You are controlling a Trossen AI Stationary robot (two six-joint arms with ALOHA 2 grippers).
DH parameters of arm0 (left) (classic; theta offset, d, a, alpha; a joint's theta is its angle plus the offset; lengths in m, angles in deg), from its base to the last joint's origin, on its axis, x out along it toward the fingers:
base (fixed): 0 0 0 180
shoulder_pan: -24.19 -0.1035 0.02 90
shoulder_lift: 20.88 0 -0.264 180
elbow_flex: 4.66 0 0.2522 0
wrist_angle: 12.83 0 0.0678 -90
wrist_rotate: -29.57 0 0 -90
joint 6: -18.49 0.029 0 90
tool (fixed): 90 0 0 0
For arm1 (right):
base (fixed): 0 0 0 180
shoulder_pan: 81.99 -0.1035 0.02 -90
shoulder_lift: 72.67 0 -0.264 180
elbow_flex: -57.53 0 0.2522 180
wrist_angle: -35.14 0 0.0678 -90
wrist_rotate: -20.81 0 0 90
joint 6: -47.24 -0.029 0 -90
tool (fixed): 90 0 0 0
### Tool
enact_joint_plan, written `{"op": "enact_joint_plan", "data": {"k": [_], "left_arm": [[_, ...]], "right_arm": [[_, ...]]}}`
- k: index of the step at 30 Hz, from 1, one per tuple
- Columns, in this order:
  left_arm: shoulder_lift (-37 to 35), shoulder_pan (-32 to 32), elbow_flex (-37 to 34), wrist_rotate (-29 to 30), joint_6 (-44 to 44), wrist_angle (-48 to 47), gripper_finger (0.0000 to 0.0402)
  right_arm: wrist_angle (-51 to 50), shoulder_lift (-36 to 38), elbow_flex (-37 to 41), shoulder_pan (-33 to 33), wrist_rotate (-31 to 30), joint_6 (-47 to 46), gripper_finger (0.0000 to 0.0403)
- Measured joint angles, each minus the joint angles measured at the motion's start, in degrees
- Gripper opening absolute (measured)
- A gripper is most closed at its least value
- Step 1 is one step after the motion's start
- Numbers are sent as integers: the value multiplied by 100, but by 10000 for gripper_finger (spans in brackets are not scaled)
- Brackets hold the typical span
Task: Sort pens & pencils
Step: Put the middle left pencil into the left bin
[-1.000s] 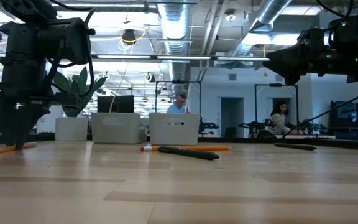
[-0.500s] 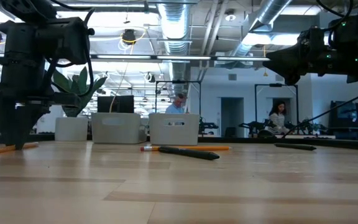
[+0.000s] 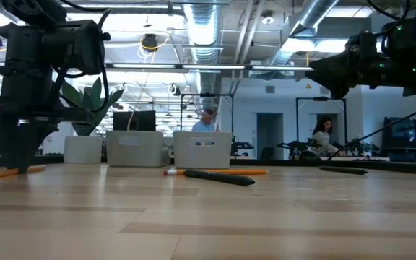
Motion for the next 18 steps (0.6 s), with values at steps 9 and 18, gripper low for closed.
{"op": "enact_joint_plan", "data": {"k": [9, 18], "left_arm": [[9, -9, 210, 618, 203, 35, 25], [4, -30, 579, 1164, 792, 36, 25]], "right_arm": [[-21, -1, 0, 0, 2, 0, 217], [-216, 1, 0, 0, 2, 2, 217]]}}
